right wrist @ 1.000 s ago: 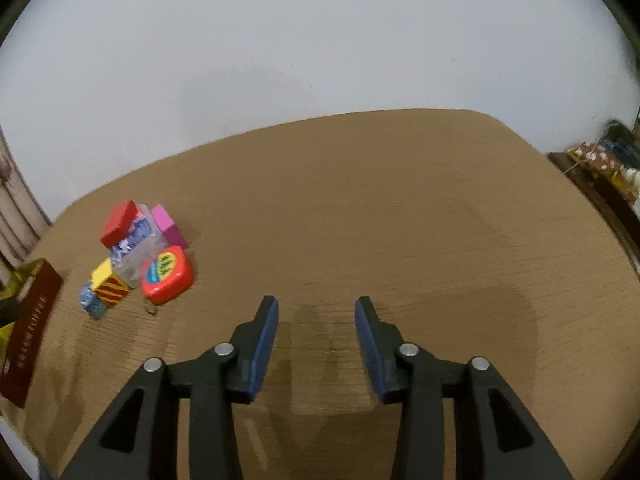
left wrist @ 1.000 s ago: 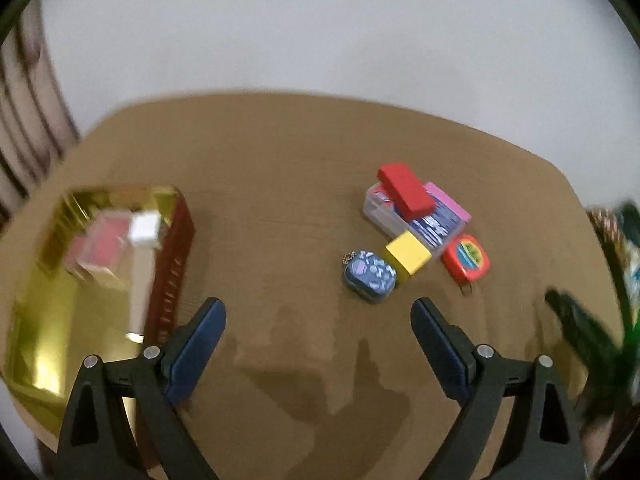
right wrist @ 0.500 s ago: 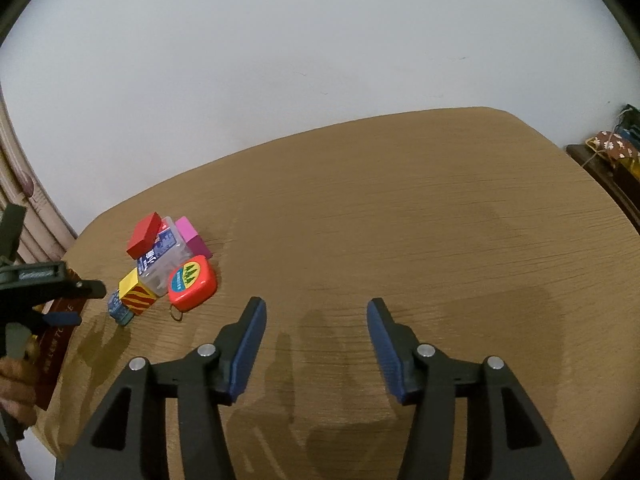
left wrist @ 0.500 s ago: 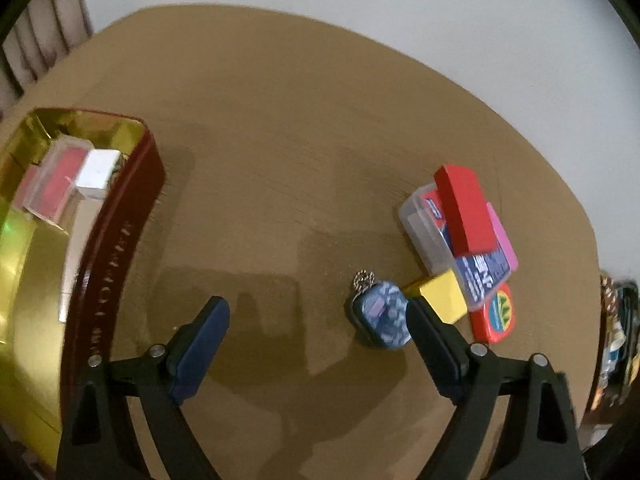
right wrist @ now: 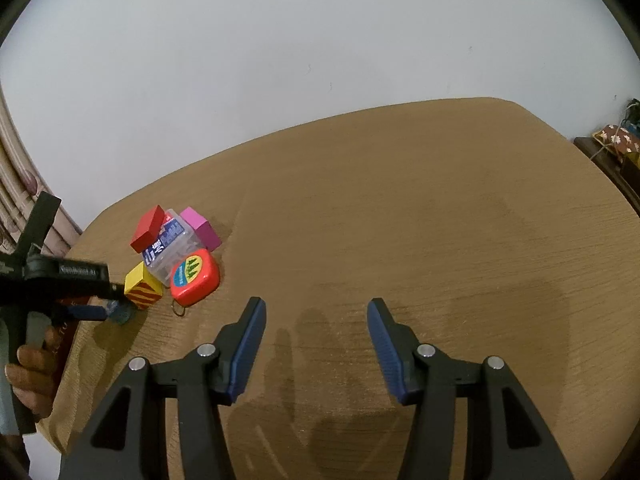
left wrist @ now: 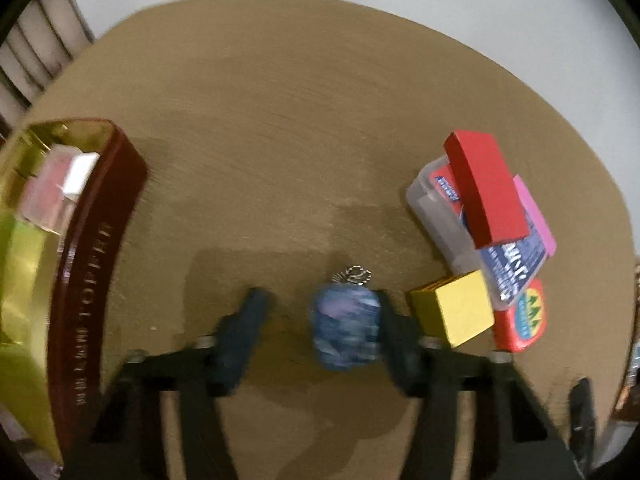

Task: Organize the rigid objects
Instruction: 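Reach the left tool to the blue patterned tin and grasp it, then carry the blue tin into the tin box and release it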

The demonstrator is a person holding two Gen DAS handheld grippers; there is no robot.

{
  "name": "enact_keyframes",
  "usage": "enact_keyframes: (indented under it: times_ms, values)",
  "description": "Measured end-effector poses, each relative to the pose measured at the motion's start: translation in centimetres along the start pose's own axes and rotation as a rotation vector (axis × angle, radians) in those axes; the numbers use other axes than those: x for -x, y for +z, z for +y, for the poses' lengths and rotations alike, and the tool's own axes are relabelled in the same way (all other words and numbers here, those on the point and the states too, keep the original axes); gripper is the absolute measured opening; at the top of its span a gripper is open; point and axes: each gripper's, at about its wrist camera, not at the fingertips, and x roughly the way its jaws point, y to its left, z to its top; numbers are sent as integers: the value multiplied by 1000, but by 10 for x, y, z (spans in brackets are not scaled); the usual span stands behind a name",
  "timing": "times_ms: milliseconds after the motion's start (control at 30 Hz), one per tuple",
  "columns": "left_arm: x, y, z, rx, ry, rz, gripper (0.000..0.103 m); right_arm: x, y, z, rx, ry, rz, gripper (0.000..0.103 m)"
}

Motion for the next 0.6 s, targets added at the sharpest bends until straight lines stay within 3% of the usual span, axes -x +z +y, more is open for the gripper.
enact_keyframes:
  times_ms: [67, 200, 400, 600]
  values:
    - [1, -2, -1, -24, -5, -13, 28, 2, 0, -2, -4, 3, 2, 54]
    - [14, -16, 11, -76, -11, -42, 28, 1, -1, -4, -8, 1, 5, 54]
    - [44, -41, -2, -145, -17, -101, 28, -1, 0, -5, -9, -4, 16, 54]
    - [98, -65, 32, -129, -44, -162, 28, -6, 1, -5, -3, -22, 37, 54]
